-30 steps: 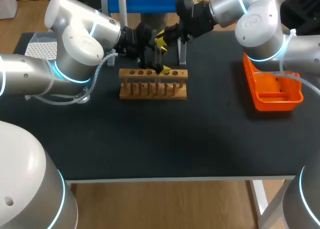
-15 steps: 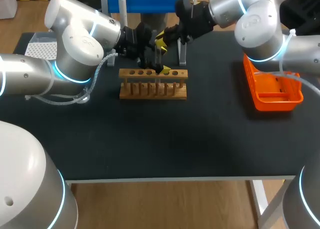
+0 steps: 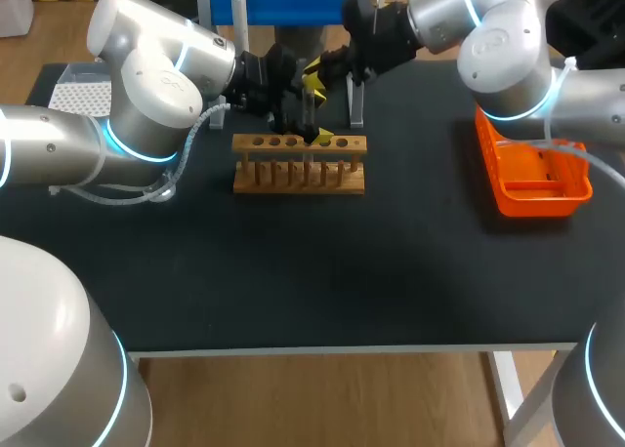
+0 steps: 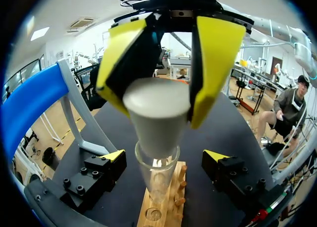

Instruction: Invert the test tube, pick up the pipette, mount the tip to pipette, aspirate from beaker and dispense into the tube, eject the tip, return the pipette, and cap with the stopper.

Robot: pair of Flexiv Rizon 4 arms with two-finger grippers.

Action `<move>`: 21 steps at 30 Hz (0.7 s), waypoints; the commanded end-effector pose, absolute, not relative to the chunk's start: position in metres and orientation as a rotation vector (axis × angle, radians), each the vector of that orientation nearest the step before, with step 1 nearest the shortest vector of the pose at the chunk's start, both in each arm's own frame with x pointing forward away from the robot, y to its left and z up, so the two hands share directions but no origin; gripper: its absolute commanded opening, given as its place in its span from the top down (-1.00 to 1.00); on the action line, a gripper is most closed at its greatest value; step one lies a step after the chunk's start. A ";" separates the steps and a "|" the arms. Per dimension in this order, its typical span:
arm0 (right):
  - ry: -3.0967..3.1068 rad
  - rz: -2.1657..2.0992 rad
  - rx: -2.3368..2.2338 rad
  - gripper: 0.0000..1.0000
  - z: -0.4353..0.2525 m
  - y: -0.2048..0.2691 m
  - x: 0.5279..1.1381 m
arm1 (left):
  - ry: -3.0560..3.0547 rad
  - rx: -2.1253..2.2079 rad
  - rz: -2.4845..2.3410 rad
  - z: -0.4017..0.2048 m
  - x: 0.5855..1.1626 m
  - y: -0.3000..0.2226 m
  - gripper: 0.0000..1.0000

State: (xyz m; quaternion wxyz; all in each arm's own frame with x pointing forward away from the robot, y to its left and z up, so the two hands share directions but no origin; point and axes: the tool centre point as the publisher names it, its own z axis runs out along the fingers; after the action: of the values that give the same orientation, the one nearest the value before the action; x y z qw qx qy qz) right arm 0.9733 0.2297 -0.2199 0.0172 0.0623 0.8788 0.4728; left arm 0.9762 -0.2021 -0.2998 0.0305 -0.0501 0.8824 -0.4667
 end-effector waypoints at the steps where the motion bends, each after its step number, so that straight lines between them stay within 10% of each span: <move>1: 2.731 1.468 0.192 1.00 -0.219 0.229 0.974 | 2.721 -0.153 -1.437 -0.300 0.977 -0.202 -1.00; 21: 2.748 1.458 0.186 1.00 -0.224 0.231 0.974 | 2.721 -0.153 -1.437 -0.300 0.977 -0.202 -1.00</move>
State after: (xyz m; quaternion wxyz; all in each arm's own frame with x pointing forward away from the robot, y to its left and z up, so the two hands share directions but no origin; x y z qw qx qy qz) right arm 0.9724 0.2304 -0.2241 0.0152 0.0606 0.8807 0.4696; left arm 0.9762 -0.2021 -0.2998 0.0305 -0.0501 0.8824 -0.4667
